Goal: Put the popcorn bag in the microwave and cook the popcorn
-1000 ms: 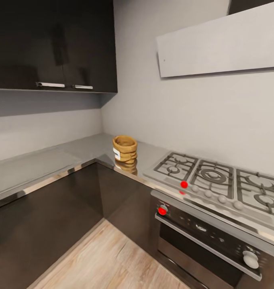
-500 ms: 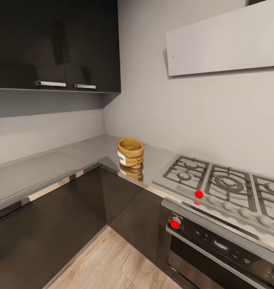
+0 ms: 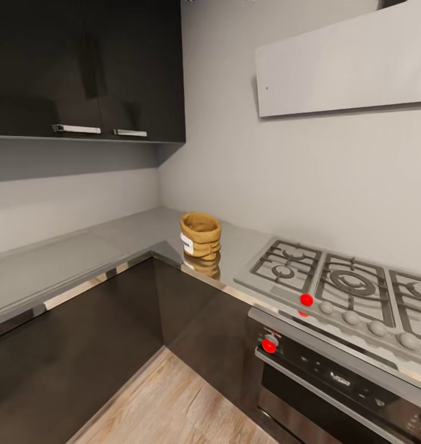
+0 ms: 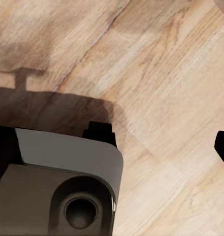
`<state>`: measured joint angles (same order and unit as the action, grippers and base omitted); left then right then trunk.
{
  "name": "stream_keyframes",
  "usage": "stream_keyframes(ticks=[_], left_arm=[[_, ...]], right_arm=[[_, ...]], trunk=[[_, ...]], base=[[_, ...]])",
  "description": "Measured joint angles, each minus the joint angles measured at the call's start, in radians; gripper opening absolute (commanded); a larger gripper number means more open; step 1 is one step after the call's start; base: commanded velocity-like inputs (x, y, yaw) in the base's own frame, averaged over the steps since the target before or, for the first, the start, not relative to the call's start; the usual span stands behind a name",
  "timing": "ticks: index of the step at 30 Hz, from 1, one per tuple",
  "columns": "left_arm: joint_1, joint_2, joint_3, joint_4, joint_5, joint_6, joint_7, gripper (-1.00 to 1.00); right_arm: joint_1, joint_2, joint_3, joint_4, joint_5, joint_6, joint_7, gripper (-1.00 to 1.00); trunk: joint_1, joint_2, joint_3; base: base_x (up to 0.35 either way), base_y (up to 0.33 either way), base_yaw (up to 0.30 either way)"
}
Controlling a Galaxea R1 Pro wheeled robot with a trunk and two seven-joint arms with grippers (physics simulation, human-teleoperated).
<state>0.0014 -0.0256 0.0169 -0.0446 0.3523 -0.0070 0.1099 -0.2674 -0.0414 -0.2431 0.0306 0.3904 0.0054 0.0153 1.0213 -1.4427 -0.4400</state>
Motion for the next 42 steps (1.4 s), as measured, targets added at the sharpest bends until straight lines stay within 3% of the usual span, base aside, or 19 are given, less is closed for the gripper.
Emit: stream_keyframes(ticks=[42], left_arm=[[0.000, 0.001, -0.005, -0.002, 0.000, -0.001, -0.009, 1.00]], right_arm=[[0.000, -0.001, 0.000, 0.000, -0.002, -0.003, -0.001, 1.00]], trunk=[[-0.153, 0.280, 0.125]], base=[[0.000, 0.000, 0.000]])
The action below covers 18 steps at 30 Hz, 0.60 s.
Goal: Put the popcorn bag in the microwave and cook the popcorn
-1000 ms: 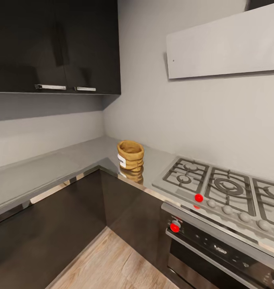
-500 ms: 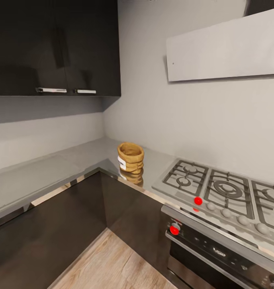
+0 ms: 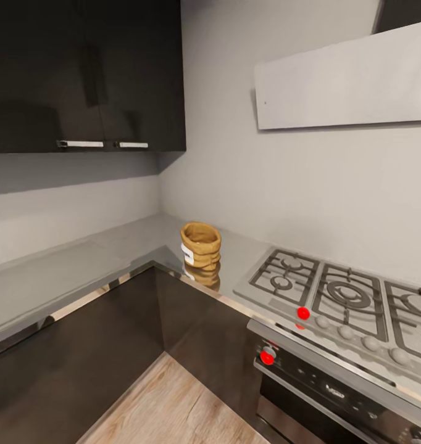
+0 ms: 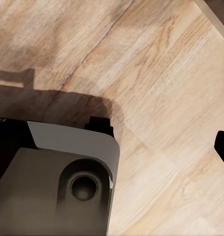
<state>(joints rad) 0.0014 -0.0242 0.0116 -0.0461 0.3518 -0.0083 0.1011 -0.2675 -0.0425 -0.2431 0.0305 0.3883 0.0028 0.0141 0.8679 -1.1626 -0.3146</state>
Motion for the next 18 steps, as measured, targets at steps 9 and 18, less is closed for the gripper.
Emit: stream_keyframes(ticks=[9, 18], left_arm=[[0.000, 0.000, -0.002, 0.000, -0.002, 0.000, 0.000, 1.00], [0.000, 0.000, -0.003, 0.000, -0.002, 0.000, 0.000, 1.00]], right_arm=[[-0.001, 0.000, 0.000, 0.000, 0.000, 0.000, 0.000, 1.00], [-0.001, 0.000, 0.000, 0.000, 0.000, 0.000, 0.000, 1.00]], trunk=[[-0.035, 0.063, 0.028], [-0.069, 0.126, 0.056]], base=[[0.000, 0.000, 0.000], [0.000, 0.000, 0.000]])
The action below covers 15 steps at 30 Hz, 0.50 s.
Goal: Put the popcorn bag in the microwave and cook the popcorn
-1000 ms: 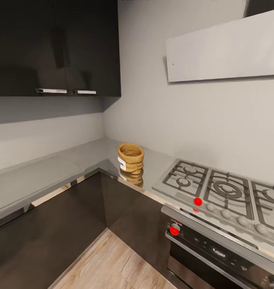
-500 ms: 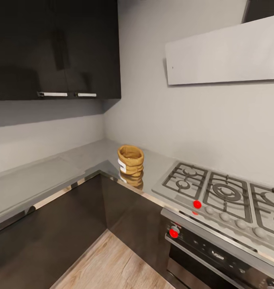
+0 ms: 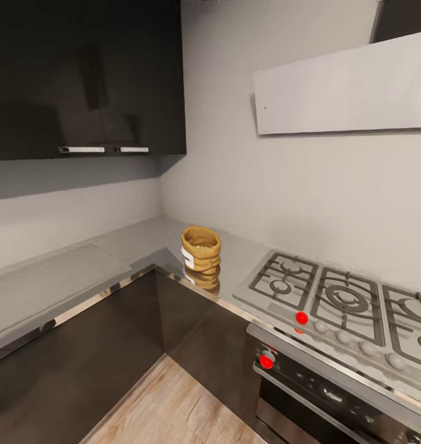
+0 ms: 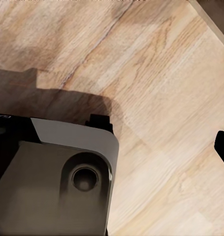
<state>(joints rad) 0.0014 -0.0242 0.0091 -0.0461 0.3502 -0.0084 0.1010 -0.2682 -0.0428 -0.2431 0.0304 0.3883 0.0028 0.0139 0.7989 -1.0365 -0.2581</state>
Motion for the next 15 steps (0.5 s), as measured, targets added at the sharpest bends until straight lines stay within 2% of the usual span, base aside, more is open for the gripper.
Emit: stream_keyframes(ticks=[15], left_arm=[[0.000, 0.000, 0.002, 0.000, 0.000, 0.000, 0.000, 1.00]], right_arm=[[0.000, -0.002, 0.000, 0.000, 0.000, 0.001, 0.000, 1.00]], trunk=[[-0.058, 0.105, 0.047]], base=[[0.000, 0.000, 0.000]])
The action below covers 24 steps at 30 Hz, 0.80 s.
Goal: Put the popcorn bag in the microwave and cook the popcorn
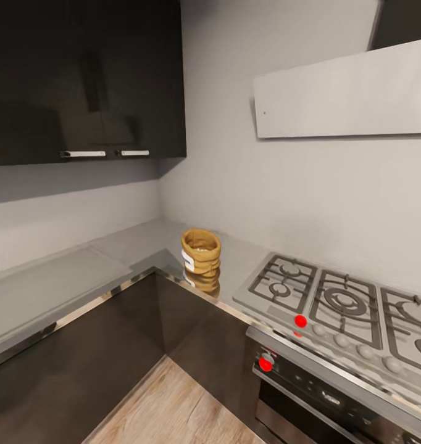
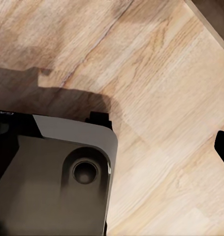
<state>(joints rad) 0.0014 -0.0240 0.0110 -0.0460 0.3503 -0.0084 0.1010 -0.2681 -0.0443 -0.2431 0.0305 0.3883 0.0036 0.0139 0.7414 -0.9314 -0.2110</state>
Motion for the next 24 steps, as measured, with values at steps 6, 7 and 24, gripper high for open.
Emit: stream_keyframes(ticks=[6, 7, 24], left_arm=[[0.000, 0.000, 0.001, 0.000, 0.001, 0.000, 0.000, 1.00], [0.000, 0.000, 0.001, 0.000, 0.001, 0.000, 0.000, 1.00], [0.000, -0.001, 0.002, 0.000, 0.002, 0.000, 0.000, 1.00]], right_arm=[[0.000, -0.002, -0.001, 0.000, -0.005, 0.009, 0.001, 1.00], [0.000, -0.001, -0.001, 0.000, -0.007, 0.011, 0.001, 1.00], [0.000, -0.001, -0.006, 0.001, -0.009, 0.015, 0.014, 1.00]], trunk=[[-0.008, 0.014, 0.006], [-0.008, 0.014, 0.006], [-0.008, 0.014, -0.008]], base=[[0.000, 0.000, 0.000], [0.000, 0.000, 0.000], [0.000, 0.000, 0.000]])
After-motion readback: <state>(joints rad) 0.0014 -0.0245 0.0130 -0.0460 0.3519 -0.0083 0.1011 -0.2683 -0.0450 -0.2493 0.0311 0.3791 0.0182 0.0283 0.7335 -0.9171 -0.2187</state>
